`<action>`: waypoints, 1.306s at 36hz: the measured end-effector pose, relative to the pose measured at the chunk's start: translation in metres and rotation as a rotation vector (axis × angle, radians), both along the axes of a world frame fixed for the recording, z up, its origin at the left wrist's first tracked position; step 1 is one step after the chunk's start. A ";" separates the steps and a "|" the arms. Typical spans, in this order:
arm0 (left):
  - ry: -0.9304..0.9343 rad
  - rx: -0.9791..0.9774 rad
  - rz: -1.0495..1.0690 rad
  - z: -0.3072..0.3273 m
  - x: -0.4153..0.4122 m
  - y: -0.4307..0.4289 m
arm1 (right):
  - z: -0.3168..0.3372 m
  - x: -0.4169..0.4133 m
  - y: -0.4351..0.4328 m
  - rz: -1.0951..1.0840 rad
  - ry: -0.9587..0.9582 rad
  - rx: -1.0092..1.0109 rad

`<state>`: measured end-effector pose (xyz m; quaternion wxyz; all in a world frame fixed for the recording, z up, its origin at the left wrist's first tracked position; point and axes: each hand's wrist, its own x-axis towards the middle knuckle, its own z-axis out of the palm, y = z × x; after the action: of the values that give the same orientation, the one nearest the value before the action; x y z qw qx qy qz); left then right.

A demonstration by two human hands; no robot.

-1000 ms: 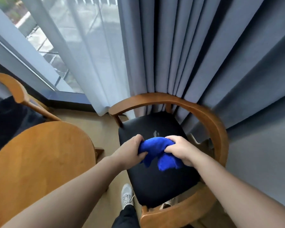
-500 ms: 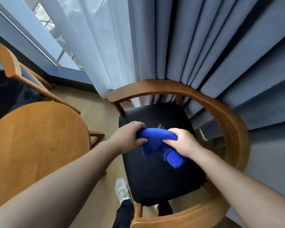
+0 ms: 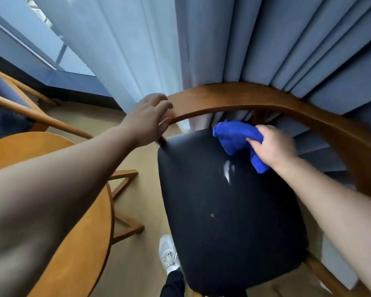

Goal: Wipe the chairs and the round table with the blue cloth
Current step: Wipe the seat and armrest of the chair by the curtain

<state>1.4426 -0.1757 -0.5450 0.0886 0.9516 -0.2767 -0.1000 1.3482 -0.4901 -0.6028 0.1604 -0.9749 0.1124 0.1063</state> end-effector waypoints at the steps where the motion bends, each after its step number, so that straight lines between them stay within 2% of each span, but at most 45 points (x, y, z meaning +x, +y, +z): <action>1: 0.018 -0.017 0.022 -0.006 0.005 0.000 | -0.008 0.003 0.003 -0.010 -0.018 -0.013; 4: 0.061 -0.050 0.114 -0.024 0.014 0.000 | -0.042 0.000 0.019 0.022 0.076 -0.020; 6: -0.001 -0.022 0.115 -0.033 0.014 0.001 | -0.064 -0.011 0.034 0.134 0.225 -0.085; 8: -0.071 0.007 0.090 -0.038 0.013 0.002 | -0.081 -0.024 0.045 0.240 0.271 -0.209; 10: -0.091 0.024 0.064 -0.039 0.014 0.002 | -0.085 -0.029 0.050 0.264 0.208 -0.290; 13: -0.086 0.040 0.034 -0.038 0.015 0.004 | -0.093 -0.019 0.049 0.257 0.003 -0.227; 14: -0.091 0.046 0.028 -0.038 0.016 0.004 | -0.094 -0.012 0.049 0.265 0.018 -0.193; 17: -0.116 0.062 0.023 -0.039 0.016 0.004 | -0.103 0.007 0.053 0.287 0.274 -0.149; 19: -0.129 0.060 0.032 -0.041 0.016 0.004 | -0.113 0.011 0.057 0.294 0.307 -0.177; 24: -0.139 0.046 0.050 -0.042 0.015 0.005 | -0.126 0.011 0.065 0.174 0.100 -0.162; 27: -0.148 0.018 0.061 -0.043 0.013 0.006 | -0.124 0.019 0.070 0.149 0.053 -0.130; 38: -0.147 0.006 0.086 -0.045 0.013 0.006 | -0.121 0.047 0.105 0.249 -0.015 -0.141; 47: -0.140 -0.034 0.091 -0.047 0.003 0.017 | -0.134 0.049 0.147 0.260 0.061 -0.180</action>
<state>1.4453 -0.1587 -0.5921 0.0898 0.9662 -0.2404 -0.0245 1.3971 -0.3430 -0.7365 0.0538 -0.9879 -0.0007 0.1451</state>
